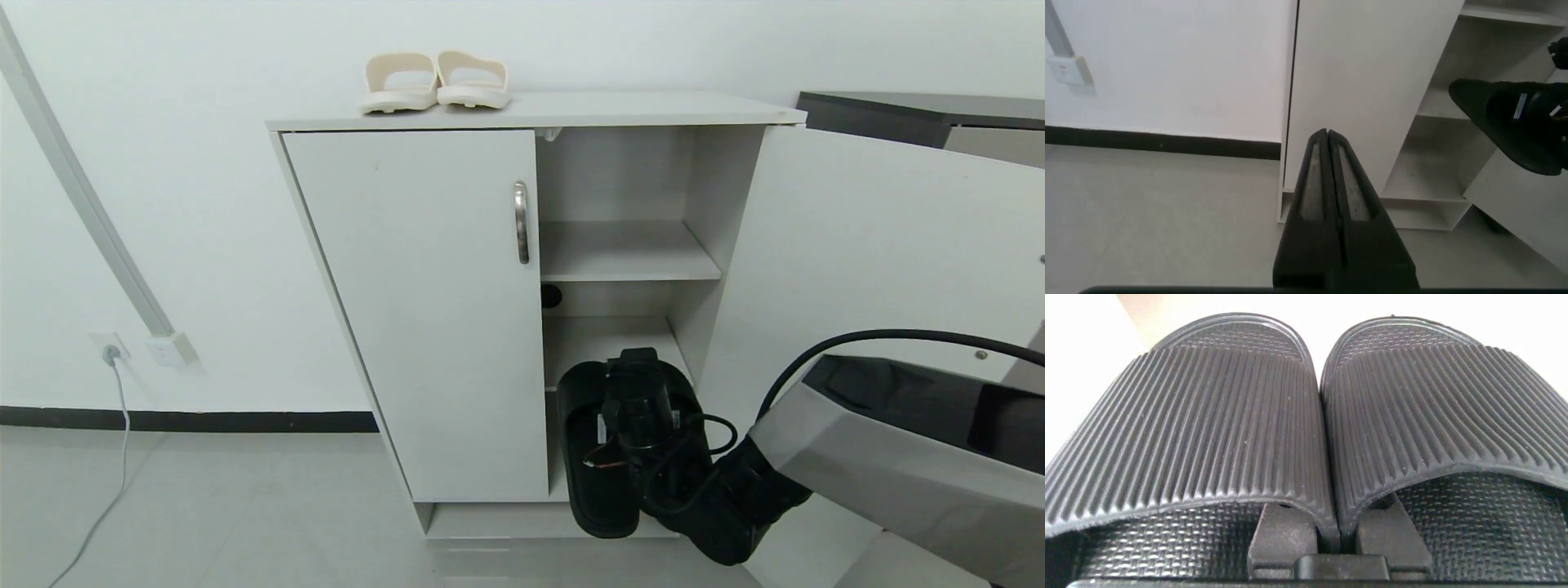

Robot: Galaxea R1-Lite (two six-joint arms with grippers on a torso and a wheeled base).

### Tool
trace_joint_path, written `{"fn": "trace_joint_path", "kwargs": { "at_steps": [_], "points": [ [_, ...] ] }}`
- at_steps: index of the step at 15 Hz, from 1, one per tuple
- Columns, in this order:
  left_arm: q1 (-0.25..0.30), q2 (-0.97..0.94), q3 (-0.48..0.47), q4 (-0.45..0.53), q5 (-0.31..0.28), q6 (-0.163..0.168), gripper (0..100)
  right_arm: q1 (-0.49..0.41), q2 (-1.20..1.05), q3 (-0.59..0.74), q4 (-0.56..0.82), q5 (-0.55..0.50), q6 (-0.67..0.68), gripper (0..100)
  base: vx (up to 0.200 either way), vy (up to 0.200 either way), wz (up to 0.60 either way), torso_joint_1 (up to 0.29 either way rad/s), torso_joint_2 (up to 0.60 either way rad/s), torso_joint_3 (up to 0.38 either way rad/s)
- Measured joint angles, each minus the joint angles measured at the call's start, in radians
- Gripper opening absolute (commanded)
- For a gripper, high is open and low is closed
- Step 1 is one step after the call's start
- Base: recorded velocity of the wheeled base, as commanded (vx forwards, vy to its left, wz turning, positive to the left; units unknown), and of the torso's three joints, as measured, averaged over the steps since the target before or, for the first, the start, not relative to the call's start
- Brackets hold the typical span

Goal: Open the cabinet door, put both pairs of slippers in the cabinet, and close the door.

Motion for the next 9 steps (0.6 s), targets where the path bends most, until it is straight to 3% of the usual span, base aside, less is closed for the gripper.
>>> {"fn": "trace_joint_path", "kwargs": {
  "at_steps": [9],
  "points": [
    [0.000, 0.001, 0.000, 0.000, -0.003, 0.000, 0, -0.001, 0.009, 0.008, -0.001, 0.028, 0.000, 0, 0.000, 0.000, 0.00, 0.002, 0.00, -0.156]
  ]
}}
